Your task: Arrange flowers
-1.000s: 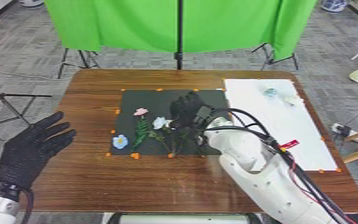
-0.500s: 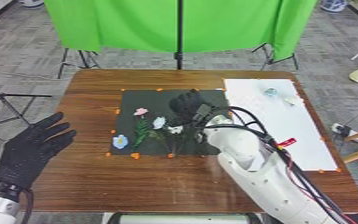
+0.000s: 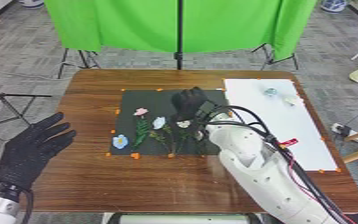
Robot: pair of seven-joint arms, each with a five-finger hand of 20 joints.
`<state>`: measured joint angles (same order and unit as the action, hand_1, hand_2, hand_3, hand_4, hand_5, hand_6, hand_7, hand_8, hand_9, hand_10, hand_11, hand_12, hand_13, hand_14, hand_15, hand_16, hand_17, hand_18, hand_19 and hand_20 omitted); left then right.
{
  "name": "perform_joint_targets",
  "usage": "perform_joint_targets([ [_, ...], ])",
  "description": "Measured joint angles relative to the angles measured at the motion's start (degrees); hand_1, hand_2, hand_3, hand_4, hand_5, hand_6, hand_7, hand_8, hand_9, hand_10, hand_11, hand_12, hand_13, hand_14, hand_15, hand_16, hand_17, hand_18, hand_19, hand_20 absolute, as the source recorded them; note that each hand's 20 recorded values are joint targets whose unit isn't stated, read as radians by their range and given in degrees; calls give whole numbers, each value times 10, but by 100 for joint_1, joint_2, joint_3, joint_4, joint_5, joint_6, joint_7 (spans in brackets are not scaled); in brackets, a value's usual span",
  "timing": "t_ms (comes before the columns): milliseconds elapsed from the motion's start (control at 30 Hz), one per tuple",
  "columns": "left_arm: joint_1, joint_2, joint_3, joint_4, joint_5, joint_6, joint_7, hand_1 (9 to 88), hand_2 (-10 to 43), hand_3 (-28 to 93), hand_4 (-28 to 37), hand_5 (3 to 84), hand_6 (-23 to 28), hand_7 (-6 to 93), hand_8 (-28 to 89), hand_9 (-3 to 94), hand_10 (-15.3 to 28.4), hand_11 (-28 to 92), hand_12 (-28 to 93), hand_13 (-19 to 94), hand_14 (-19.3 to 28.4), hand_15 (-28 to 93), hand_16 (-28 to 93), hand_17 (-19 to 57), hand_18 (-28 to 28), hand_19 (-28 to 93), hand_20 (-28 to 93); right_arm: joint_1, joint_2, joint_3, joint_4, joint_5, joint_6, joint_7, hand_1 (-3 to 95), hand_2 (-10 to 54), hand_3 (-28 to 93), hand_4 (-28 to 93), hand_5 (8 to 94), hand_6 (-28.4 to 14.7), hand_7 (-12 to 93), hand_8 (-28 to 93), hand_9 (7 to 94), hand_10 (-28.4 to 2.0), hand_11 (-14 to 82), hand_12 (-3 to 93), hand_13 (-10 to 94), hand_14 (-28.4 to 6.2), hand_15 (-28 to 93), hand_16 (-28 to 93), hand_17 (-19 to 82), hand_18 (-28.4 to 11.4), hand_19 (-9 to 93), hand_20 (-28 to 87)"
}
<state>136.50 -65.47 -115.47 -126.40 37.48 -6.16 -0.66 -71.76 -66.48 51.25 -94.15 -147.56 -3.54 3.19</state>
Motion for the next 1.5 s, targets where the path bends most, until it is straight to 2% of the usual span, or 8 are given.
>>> perform_joint_targets([
  [67,-1,0,1,1,0,0,0,254,-26,711,-258,382,27,203,-98,324,130,280,126,274,160,365,-15,-74,221,483,50,10,-8,37,25,-3,104,67,451,24,874,-281,572,14,449,-112,698,-47,217,419,609,-23,624,349,252,-168,772,431],
  [133,-1,0,1,1,0,0,0,255,-26,709,-257,382,28,203,-98,324,131,279,126,274,161,365,-16,-74,221,484,50,47,-8,45,81,-138,144,128,475,40,900,-280,593,37,328,-153,686,-40,194,334,571,-14,586,359,233,-162,764,431],
  [300,2,0,1,1,0,0,1,255,-25,709,-256,383,29,201,-97,324,132,279,126,275,161,365,-16,-74,221,484,50,161,-1,73,207,-1019,-153,86,455,48,913,-265,671,44,259,-130,717,-42,194,306,562,-22,579,353,216,-155,764,389],
  [433,4,0,1,1,0,0,5,256,-24,707,-254,382,29,201,-96,324,132,279,126,275,162,365,-16,-75,223,484,49,245,37,71,280,-1244,-442,-294,357,78,930,-209,699,34,241,-103,712,-53,217,300,553,-40,590,344,210,-158,731,418],
  [633,6,-7,1,1,0,0,8,257,-24,707,-253,381,29,201,-96,324,131,279,126,274,162,364,-16,-75,223,486,49,315,102,-52,337,-1316,-542,-587,323,90,932,-130,747,32,263,-85,730,-58,237,315,555,-50,605,338,207,-159,723,424],
  [1033,19,-7,1,-2,0,1,10,259,-17,702,-247,379,31,198,-95,322,133,276,125,272,165,363,-16,-75,224,485,48,380,119,-116,513,-1450,-634,-313,321,83,932,-94,753,33,270,-87,737,-58,237,331,542,-51,607,346,195,-160,716,425],
  [1233,11,-7,3,2,0,1,4,260,-14,701,-246,378,30,199,-95,320,133,275,125,272,165,364,-16,-75,224,485,47,425,100,14,535,-1569,-1209,-521,311,86,932,-85,756,36,275,-85,747,-56,238,326,532,-53,613,336,188,-159,710,425],
  [1500,-5,-1,9,8,0,0,-2,257,-14,703,-246,377,31,198,-95,318,132,274,125,270,165,360,-16,-76,224,485,48,419,90,57,529,-1583,-1222,-754,313,81,932,-90,761,37,275,-82,750,-55,234,331,537,-50,621,334,190,-160,714,430],
])
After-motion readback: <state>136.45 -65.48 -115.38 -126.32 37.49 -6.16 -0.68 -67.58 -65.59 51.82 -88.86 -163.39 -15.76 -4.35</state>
